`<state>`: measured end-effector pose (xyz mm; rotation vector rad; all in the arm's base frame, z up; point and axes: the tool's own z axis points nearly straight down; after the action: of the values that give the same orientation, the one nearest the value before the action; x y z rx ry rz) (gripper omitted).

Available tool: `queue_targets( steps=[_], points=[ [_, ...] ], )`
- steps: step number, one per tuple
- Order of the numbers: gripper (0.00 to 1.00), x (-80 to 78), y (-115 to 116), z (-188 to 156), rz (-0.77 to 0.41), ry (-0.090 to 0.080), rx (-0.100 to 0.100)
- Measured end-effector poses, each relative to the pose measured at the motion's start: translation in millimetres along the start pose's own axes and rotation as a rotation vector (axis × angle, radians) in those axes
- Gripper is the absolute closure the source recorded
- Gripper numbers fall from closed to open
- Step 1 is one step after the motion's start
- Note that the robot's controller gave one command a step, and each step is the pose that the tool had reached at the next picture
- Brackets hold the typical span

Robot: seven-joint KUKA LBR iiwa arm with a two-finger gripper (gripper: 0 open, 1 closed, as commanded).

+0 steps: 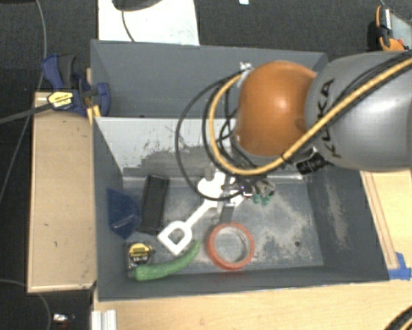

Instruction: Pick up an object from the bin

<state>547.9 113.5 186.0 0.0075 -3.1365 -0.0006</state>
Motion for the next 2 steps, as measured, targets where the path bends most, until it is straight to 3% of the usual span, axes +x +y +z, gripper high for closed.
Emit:
queue_targets(
  steps=[1,2],
  points=[
    [0.00,-1.7,-1,-5,0.006,-0.008,-0.001],
    [0.00,-42.1,-49,110,0.196,-0.007,-0.003]
  ],
)
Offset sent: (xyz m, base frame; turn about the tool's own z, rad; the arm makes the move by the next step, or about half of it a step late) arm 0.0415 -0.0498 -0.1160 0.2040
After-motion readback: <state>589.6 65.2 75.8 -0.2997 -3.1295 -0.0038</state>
